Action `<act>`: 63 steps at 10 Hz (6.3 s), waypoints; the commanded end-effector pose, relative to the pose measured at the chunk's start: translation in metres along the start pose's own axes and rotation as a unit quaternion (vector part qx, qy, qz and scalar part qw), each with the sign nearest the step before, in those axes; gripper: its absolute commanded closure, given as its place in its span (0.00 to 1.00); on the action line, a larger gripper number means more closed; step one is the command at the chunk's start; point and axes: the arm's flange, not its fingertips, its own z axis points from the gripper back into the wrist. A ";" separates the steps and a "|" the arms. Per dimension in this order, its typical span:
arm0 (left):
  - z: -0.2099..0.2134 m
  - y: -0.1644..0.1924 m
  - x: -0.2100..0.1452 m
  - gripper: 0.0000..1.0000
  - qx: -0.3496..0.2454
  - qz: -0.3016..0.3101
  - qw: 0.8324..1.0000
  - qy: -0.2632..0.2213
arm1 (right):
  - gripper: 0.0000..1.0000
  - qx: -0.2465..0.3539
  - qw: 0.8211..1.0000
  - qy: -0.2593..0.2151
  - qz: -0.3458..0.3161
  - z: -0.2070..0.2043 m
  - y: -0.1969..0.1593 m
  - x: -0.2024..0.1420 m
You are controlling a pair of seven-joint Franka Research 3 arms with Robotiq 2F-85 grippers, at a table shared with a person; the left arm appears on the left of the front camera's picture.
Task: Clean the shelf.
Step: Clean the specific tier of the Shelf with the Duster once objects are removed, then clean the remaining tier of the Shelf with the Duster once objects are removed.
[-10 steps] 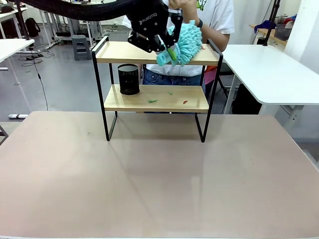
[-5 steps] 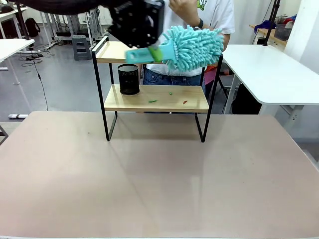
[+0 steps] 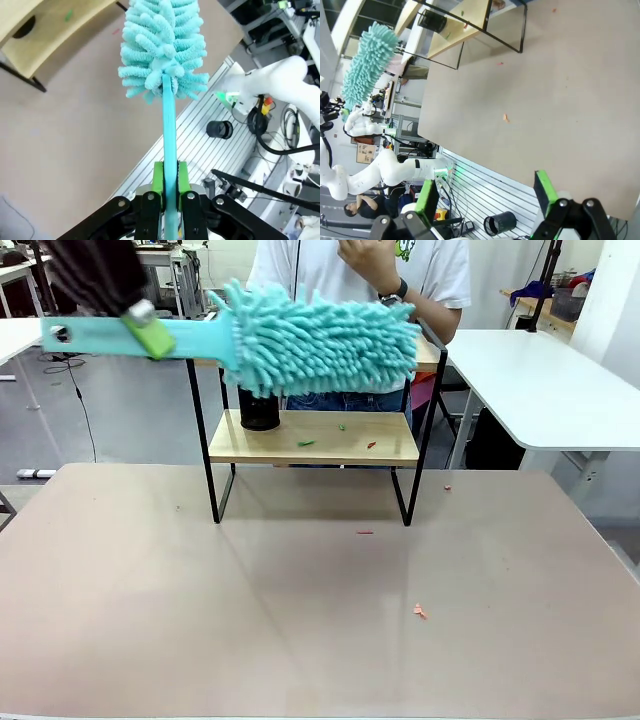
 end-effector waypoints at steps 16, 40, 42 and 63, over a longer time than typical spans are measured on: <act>0.022 0.288 -0.237 0.87 -0.061 0.522 0.760 -0.382 | 0.00 0.010 1.000 -0.009 0.012 0.000 0.001 0.001; 0.022 0.179 -0.333 0.87 -0.185 0.321 0.912 -0.174 | 0.00 0.010 1.000 -0.009 0.012 0.000 0.001 0.001; -0.016 0.164 -0.283 0.87 -0.173 0.329 0.912 -0.173 | 0.00 0.010 1.000 -0.009 0.012 0.000 0.001 0.001; -0.173 0.137 -0.040 0.87 0.017 0.345 0.921 -0.178 | 0.00 0.010 1.000 -0.009 0.012 0.000 0.001 0.001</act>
